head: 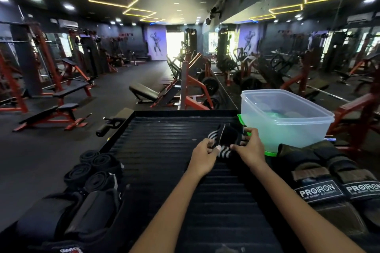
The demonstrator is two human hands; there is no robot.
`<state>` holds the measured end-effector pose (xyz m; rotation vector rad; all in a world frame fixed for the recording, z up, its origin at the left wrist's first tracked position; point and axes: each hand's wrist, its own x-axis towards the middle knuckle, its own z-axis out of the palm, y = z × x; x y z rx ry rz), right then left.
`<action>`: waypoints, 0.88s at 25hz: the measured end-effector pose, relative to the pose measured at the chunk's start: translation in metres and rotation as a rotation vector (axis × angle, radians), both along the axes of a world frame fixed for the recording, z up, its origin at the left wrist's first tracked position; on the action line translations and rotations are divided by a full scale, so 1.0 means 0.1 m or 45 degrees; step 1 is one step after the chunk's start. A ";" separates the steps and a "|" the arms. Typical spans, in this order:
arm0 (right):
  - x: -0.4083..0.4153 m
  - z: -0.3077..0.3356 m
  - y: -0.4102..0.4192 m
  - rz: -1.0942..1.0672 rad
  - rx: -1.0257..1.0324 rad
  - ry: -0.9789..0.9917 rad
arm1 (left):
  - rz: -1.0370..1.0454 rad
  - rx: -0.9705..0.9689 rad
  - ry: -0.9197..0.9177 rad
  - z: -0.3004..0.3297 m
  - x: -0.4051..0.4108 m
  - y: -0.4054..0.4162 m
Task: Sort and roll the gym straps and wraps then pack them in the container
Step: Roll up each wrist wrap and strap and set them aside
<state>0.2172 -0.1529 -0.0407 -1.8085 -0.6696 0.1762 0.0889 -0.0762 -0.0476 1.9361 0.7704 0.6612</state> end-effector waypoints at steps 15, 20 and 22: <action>-0.23 0.11 -0.01 0.437 0.545 0.370 | -0.149 -0.504 -0.249 0.04 -0.11 0.06; -0.25 0.21 -0.07 0.741 0.455 0.446 | 0.041 -0.950 -0.677 0.07 -0.09 0.13; -0.19 0.23 -0.09 0.819 0.370 0.419 | 0.265 -1.060 -0.883 0.09 -0.10 0.18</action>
